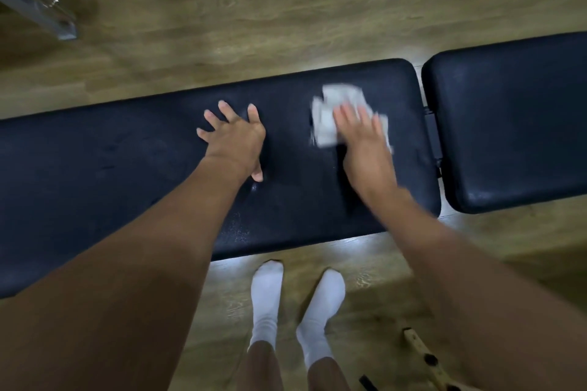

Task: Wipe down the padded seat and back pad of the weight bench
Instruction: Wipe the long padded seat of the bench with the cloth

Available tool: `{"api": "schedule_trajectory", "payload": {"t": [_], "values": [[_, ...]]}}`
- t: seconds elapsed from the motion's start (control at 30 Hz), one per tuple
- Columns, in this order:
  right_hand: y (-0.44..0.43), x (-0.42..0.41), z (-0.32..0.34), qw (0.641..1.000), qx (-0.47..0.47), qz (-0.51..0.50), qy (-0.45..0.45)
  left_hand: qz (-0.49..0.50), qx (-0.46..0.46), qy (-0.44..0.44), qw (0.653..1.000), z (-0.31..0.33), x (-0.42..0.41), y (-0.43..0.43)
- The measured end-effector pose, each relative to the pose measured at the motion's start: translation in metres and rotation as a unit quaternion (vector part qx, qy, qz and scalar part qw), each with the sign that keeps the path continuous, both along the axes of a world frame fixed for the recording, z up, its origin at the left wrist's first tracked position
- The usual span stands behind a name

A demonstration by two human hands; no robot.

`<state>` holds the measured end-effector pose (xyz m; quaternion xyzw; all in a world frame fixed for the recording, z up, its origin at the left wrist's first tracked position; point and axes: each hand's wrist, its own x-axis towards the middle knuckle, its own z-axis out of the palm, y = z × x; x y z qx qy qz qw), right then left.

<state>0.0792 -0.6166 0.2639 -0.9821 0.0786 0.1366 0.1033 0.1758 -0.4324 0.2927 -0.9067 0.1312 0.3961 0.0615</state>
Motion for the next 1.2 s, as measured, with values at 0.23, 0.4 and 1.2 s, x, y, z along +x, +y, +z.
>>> {"api": "schedule_trajectory", "payload": {"t": [0.23, 0.4, 1.2], "values": [[-0.011, 0.023, -0.003, 0.997, 0.031, -0.031, -0.057, 0.004, -0.006, 0.005, 1.0, 0.0, -0.001, 0.0], [-0.005, -0.132, 0.004, 0.995, 0.061, -0.077, -0.024, 0.011, 0.001, 0.002, 1.0, -0.001, 0.0, -0.001], [-0.023, -0.147, 0.005, 0.988, 0.077, -0.133, -0.016, 0.011, 0.0, 0.003, 1.0, -0.004, 0.0, -0.001]]}}
